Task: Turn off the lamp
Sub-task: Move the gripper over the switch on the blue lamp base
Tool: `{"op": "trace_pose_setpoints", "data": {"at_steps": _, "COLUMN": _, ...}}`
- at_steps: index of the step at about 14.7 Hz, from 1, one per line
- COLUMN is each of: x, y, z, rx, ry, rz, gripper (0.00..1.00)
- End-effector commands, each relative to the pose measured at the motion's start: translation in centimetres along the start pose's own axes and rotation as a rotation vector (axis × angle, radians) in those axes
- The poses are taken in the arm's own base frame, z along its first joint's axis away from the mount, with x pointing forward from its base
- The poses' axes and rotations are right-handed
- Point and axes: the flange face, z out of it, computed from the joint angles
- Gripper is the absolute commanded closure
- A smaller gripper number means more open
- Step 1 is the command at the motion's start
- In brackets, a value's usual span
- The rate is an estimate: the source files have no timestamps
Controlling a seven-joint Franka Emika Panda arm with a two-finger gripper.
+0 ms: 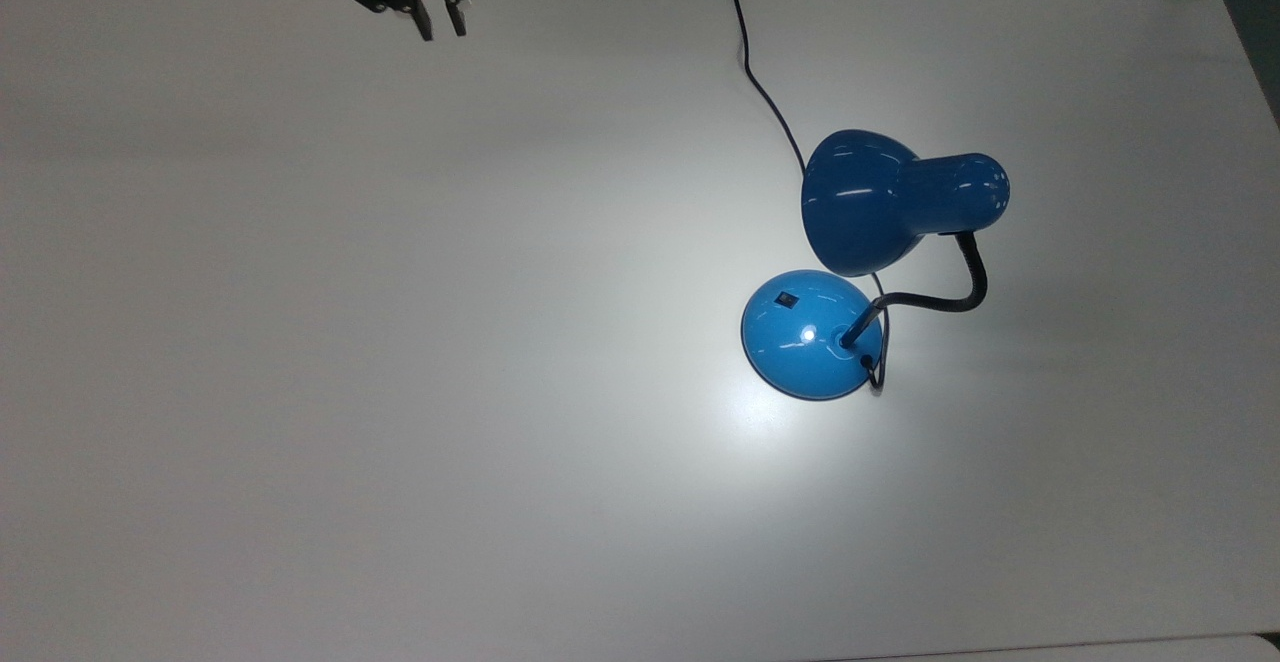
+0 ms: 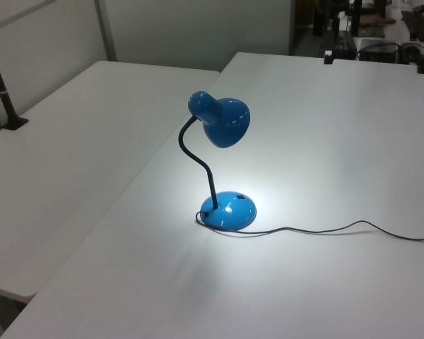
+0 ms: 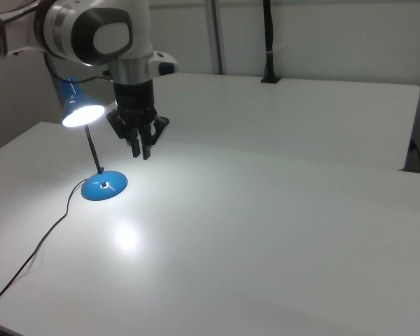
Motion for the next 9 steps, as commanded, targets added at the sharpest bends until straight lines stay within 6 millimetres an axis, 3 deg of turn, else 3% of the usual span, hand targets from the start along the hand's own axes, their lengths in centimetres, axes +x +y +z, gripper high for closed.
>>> {"op": "trace_pose_setpoints", "data": {"at_steps": 1, "x": 1.8, "y": -3.7, "z": 3.2, "rx": 0.034, "ry": 0.057, "rz": -0.217, "gripper": 1.00}}
{"op": "trace_pose_setpoints", "data": {"at_steps": 6, "x": 6.1, "y": -9.5, "z": 10.7, "rx": 0.006, "ry": 0.152, "rz": -0.443, "gripper": 1.00}}
{"op": "trace_pose_setpoints", "data": {"at_steps": 9, "x": 7.7, "y": -12.8, "z": 14.0, "rx": 0.057, "ry": 0.202, "rz": -0.522, "gripper": 1.00}}
